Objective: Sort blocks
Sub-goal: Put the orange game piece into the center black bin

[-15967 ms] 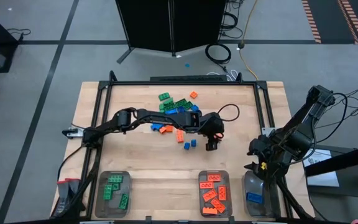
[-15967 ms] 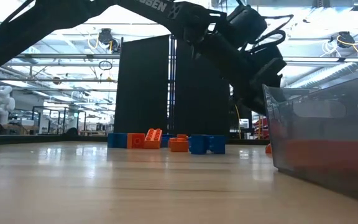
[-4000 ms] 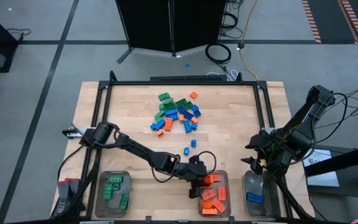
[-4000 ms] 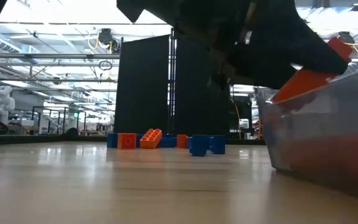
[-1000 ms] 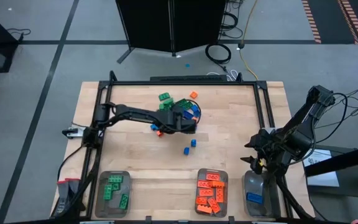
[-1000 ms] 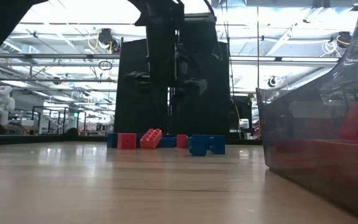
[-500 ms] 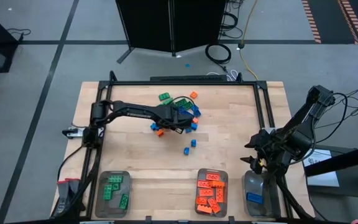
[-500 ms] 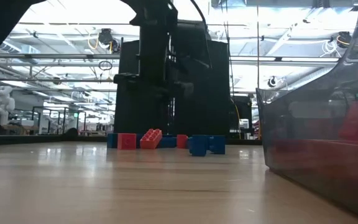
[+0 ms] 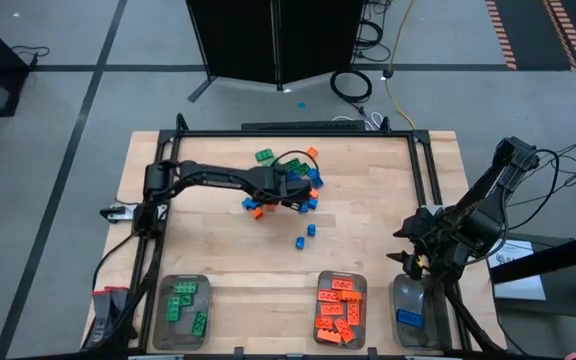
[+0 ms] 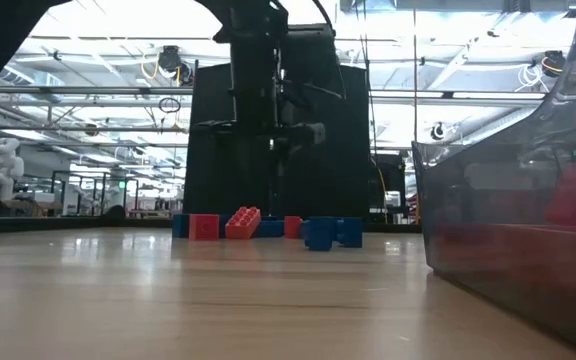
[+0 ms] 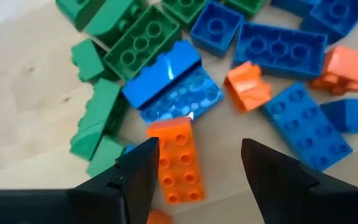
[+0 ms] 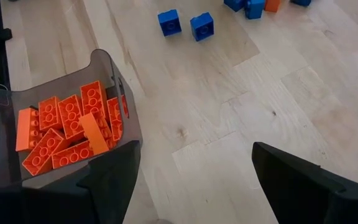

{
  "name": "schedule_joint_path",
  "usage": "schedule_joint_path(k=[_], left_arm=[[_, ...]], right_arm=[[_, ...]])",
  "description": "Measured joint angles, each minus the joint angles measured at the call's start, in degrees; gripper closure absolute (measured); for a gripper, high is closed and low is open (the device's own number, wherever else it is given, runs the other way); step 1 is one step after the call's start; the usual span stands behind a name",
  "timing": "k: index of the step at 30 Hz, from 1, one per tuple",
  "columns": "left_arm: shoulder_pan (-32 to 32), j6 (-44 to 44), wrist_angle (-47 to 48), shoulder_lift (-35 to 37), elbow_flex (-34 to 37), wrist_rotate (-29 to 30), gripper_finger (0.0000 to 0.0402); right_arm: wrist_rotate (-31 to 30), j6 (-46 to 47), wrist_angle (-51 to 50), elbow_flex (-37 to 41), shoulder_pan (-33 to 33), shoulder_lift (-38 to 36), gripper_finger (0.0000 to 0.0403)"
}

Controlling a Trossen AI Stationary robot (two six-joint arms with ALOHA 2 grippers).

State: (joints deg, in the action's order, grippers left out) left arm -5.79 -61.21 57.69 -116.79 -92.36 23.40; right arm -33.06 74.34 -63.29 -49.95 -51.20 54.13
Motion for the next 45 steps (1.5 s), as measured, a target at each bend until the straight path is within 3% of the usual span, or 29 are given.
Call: schedule_joint_path(k=[10, 19, 27, 35, 45], left_arm=[[-0.20, -1.49, 1.08, 0.00, 1.94, 0.84, 0.0171], [0.33, -3.53, -5.05, 0.00, 8.41, -2.07, 0.0171], [0.56, -2.28, -9.37, -0.02, 8.46, -2.25, 0.0171], [0.82, 4.56, -13.89, -0.02, 8.46, -3.78, 0.0171], [1.06, 3.23, -13.59, -0.02, 8.46, -4.95, 0.0173]], right_arm=[[0.00, 0.00, 0.00, 0.00, 0.00, 0.00, 0.0099], [-0.09, -0.01, -0.06, 0.00, 0.00, 0.00, 0.0099], [-0.13, -0.01, -0.17, 0.00, 0.00, 0.01, 0.0099], [-0.15, -0.01, -0.17, 0.00, 0.00, 0.01, 0.0099], [-0.17, -0.01, -0.15, 0.00, 0.00, 0.00, 0.0099]])
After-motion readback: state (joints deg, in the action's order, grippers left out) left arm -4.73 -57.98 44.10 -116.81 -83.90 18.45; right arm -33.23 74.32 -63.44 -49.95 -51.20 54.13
